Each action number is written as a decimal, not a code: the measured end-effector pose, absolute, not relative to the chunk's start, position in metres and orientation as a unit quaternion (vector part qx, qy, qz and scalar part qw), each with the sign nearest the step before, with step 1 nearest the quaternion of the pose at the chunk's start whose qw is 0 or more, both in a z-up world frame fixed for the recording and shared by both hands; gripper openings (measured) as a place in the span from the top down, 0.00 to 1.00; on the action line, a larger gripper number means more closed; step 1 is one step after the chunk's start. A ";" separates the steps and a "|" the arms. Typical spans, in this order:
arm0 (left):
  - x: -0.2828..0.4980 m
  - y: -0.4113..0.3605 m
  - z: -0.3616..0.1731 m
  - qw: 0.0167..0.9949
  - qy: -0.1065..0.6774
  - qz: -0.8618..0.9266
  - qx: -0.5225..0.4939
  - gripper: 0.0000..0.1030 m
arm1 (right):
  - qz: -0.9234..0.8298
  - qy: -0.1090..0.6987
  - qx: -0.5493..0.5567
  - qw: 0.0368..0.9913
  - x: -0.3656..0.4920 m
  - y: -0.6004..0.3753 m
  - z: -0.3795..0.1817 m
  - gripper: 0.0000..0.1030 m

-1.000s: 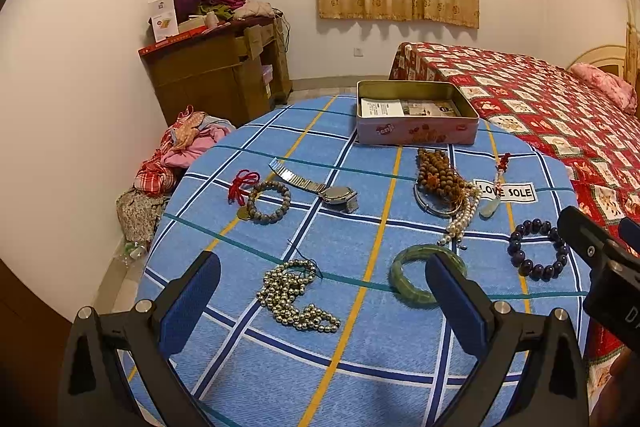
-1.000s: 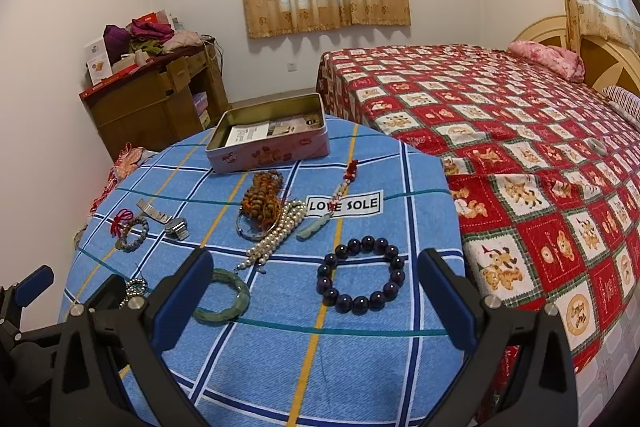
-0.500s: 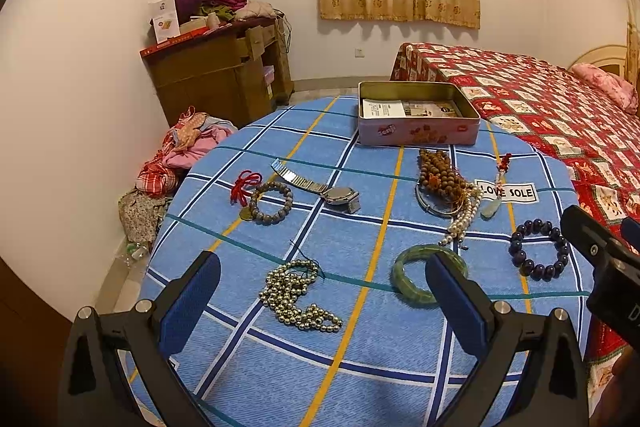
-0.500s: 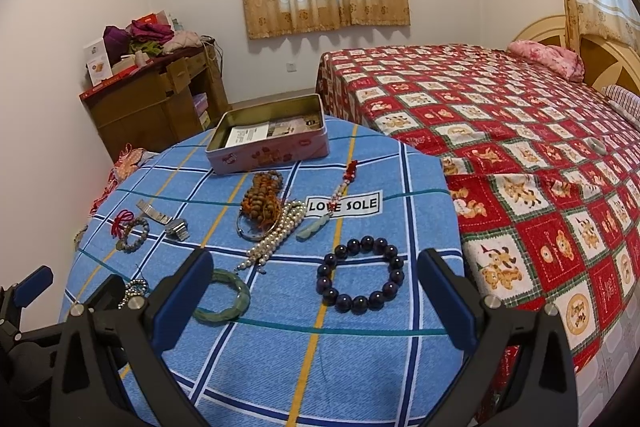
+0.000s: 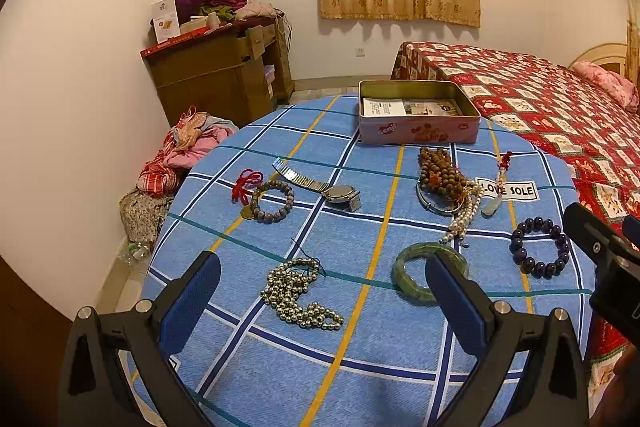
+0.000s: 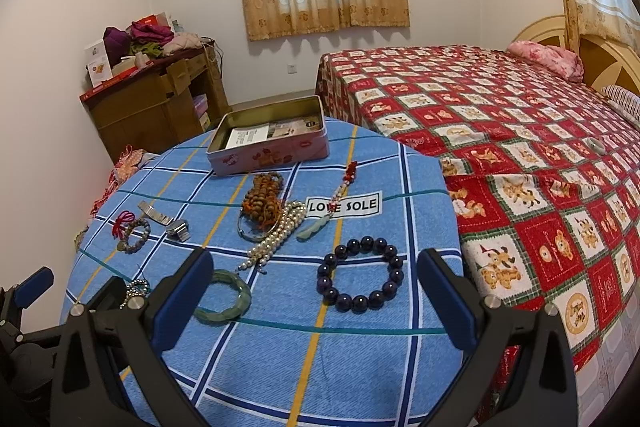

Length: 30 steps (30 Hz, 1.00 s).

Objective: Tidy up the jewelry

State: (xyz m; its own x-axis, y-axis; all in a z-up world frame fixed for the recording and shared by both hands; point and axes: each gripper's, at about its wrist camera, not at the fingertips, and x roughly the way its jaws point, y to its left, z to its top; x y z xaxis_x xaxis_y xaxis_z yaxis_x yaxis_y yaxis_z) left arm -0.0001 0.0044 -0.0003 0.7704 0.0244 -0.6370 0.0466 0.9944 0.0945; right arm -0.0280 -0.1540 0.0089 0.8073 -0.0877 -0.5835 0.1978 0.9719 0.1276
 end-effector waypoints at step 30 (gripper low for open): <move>0.003 0.007 -0.004 0.936 0.348 -0.004 0.052 0.01 | -0.072 0.305 0.091 0.945 -0.026 -0.153 0.005 0.00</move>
State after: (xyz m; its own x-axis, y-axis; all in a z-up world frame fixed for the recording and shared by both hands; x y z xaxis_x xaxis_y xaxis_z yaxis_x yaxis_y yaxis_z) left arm 0.0033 0.0065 -0.0042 0.7584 0.0282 -0.6512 0.0436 0.9946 0.0939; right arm -0.0256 -0.1532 0.0053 0.8034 -0.0813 -0.5899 0.1927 0.9728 0.1283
